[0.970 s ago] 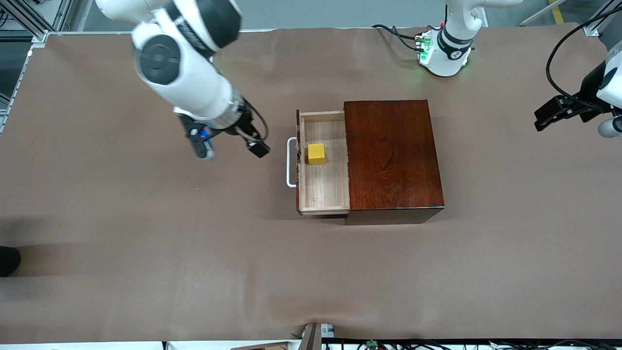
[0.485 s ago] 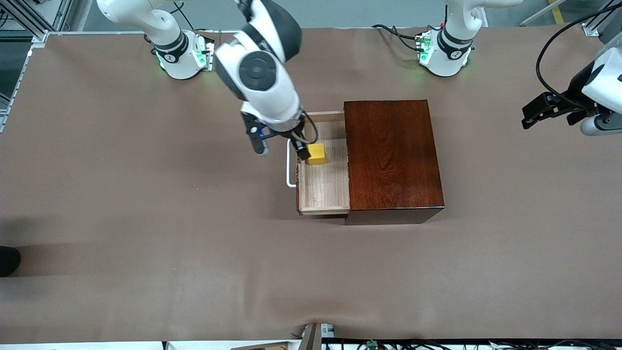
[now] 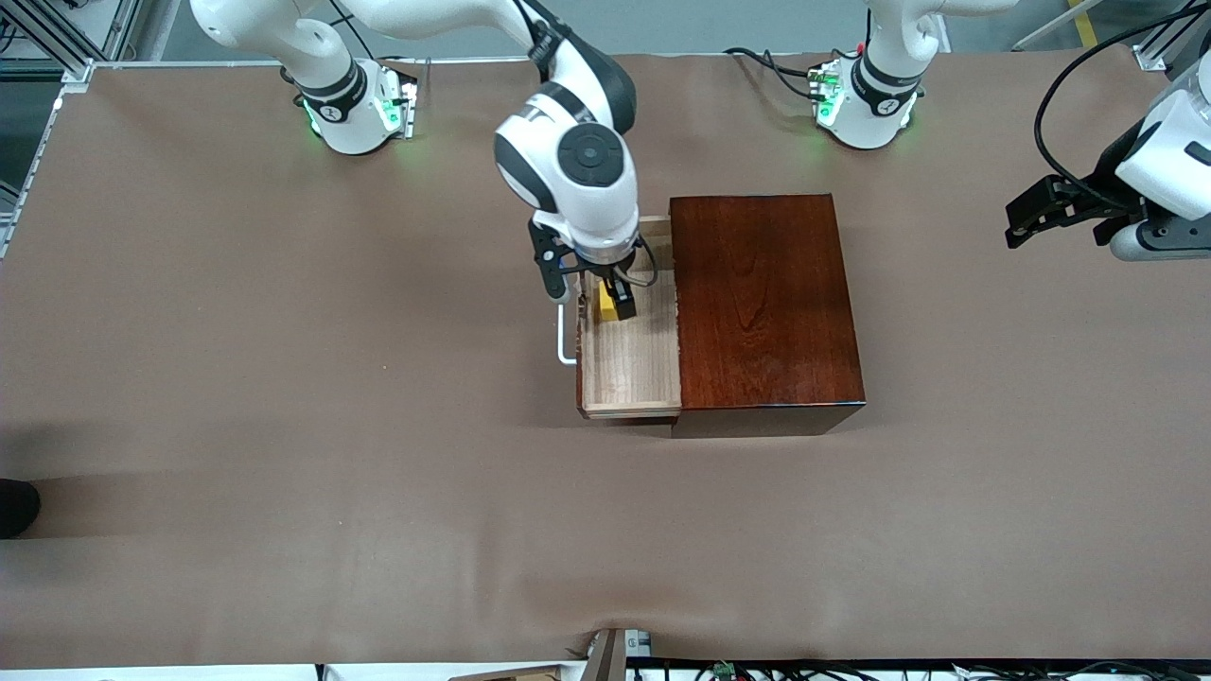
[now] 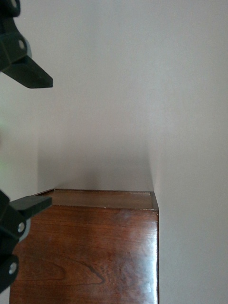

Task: Open drawer, take yellow block, close drawer
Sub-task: 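Close the right gripper on the yellow block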

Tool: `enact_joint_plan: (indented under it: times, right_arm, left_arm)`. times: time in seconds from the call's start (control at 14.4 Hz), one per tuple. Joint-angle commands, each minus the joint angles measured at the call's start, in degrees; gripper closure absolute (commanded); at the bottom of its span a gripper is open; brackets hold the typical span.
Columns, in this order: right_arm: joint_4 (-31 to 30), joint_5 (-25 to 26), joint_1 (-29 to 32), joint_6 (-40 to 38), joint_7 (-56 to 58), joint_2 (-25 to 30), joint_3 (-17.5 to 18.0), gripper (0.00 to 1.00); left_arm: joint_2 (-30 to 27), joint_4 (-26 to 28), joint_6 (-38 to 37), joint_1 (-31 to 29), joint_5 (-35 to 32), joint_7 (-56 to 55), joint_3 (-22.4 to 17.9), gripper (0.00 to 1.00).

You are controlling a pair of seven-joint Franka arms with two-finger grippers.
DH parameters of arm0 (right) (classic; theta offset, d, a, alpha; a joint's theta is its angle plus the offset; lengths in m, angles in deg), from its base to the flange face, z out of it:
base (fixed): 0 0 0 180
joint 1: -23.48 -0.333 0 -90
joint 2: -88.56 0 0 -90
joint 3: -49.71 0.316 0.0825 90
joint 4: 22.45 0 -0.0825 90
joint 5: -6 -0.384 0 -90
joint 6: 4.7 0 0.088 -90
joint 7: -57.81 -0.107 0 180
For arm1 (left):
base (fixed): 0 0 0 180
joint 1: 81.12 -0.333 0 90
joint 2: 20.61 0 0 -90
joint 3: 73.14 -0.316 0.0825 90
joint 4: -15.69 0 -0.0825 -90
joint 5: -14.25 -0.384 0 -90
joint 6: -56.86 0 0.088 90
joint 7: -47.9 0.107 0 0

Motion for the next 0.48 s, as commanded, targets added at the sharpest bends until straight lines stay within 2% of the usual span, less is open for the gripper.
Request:
enact_joint_plan:
  times: [0.0,0.28,0.35,0.42]
  right_arm:
    - [1.01,2.9,0.03,0.29,-2.01,-1.08,-0.58,0.0]
    - [1.01,3.25,-0.06,2.3,-2.01,-2.14,-0.66,0.0]
    - [1.01,3.6,-0.06,2.31,-1.75,-2.14,-0.67,0.18]
    - [1.01,4.22,-0.23,2.31,-1.83,-2.14,-0.67,0.45]
  left_arm:
    - [-1.61,1.41,0.26,-0.35,1.05,1.33,0.13,0.0]
    - [-1.61,1.32,0.35,-0.61,1.06,1.24,0.13,0.0]
    - [-1.61,1.32,0.35,-0.61,1.06,1.24,0.13,0.0]
    - [-1.52,1.32,0.43,-0.61,0.97,1.24,0.04,0.0]
